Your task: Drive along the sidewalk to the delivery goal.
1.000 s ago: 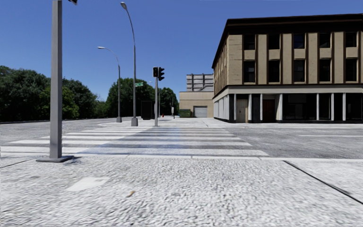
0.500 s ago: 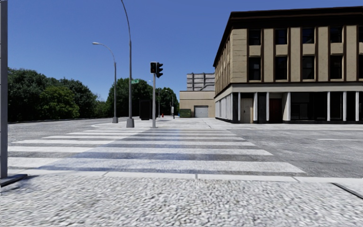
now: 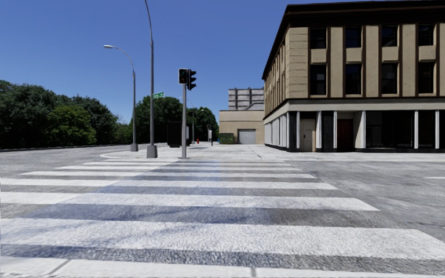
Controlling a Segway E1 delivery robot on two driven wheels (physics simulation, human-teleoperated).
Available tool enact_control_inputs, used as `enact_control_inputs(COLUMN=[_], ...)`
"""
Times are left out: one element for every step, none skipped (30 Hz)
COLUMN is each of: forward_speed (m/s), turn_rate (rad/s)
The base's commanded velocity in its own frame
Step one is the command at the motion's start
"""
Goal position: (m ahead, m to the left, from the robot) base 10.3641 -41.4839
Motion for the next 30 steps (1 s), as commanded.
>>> enact_control_inputs(forward_speed=[2.00,2.00,2.00,2.00,2.00,1.96,1.96,1.89,1.78,1.70,1.68,1.68,1.68,1.68,1.68,1.67,1.67,1.66,1.66,1.66,1.64,1.62,1.61,1.61,1.61,1.61,1.61,1.61,1.61,1.61], turn_rate=[-0.22,-0.24,-0.29,-0.30,-0.30,-0.30,-0.30,-0.26,-0.21,-0.19,-0.18,-0.18,-0.17,-0.17,-0.12,-0.06,0.00,0.00,0.00,0.00,0.00,0.00,0.00,0.00,0.00,0.00,0.00,0.00,0.00,0.00])
